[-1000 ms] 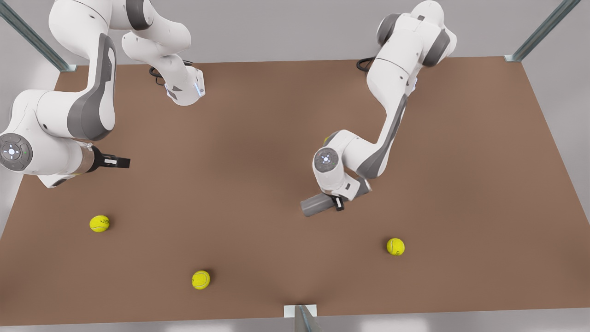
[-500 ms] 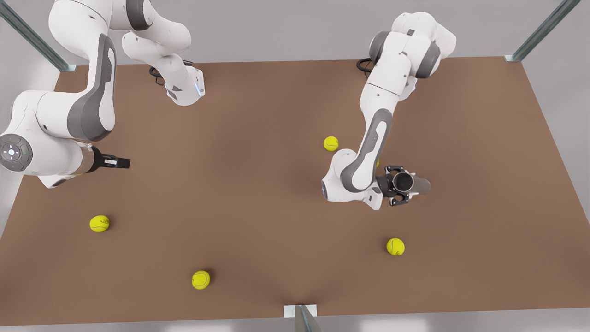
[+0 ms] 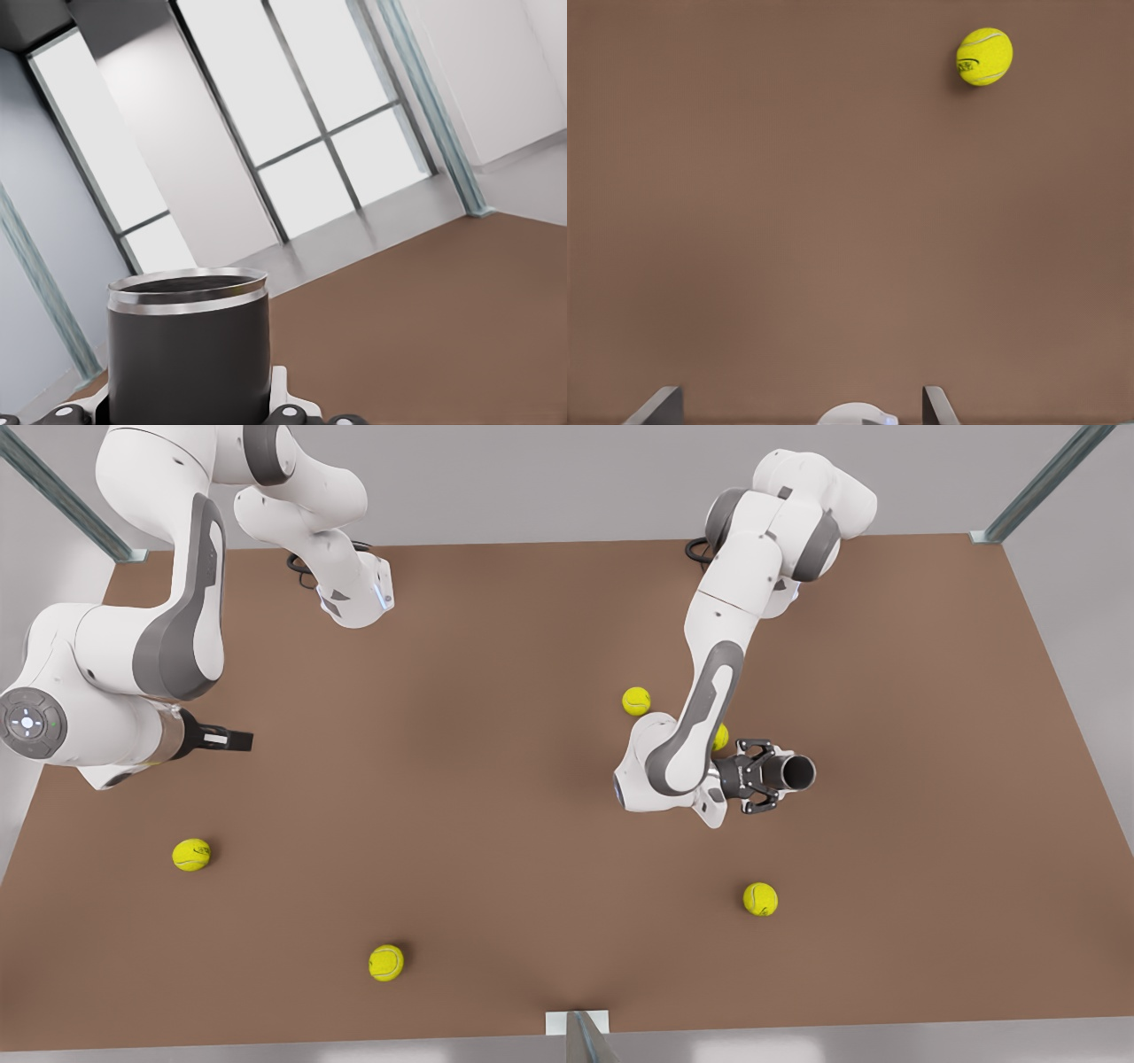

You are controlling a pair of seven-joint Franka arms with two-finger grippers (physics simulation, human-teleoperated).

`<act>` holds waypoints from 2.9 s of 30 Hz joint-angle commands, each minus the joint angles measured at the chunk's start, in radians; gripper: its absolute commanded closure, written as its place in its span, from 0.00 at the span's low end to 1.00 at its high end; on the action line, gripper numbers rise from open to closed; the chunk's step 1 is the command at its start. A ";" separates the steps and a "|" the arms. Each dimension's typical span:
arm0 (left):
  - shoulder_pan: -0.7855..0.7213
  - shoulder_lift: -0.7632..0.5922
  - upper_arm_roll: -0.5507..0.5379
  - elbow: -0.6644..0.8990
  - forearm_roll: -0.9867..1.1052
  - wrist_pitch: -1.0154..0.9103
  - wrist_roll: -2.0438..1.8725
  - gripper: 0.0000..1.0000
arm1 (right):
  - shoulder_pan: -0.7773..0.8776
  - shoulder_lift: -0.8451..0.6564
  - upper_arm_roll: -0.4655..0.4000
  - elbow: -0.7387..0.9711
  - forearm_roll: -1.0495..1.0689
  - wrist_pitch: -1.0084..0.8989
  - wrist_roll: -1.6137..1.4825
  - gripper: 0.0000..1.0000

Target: Put the tennis tube upright

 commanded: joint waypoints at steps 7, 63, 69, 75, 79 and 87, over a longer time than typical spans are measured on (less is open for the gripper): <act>-0.010 -0.081 -0.001 0.019 -0.032 0.084 0.094 0.26 | 0.000 0.000 -0.001 0.000 0.002 0.000 0.001 0.00; -0.068 0.098 0.002 0.162 0.192 0.004 -0.338 0.00 | 0.003 0.022 0.002 0.014 0.004 0.009 0.001 0.00; -0.103 0.212 -0.032 0.375 0.183 -0.024 -0.312 0.00 | 0.003 0.022 0.002 0.014 0.004 0.009 -0.010 0.00; 0.122 0.002 -0.273 0.538 -0.157 0.148 0.447 0.00 | 0.003 0.022 0.002 0.014 0.004 0.009 -0.010 0.00; 0.441 -0.125 -0.268 0.528 -0.702 0.374 1.377 0.00 | 0.002 0.022 0.002 0.014 0.004 0.009 -0.010 0.00; 0.530 -0.632 -0.217 0.125 -0.869 0.377 1.904 0.00 | 0.002 0.022 0.002 0.014 0.005 0.009 -0.010 0.00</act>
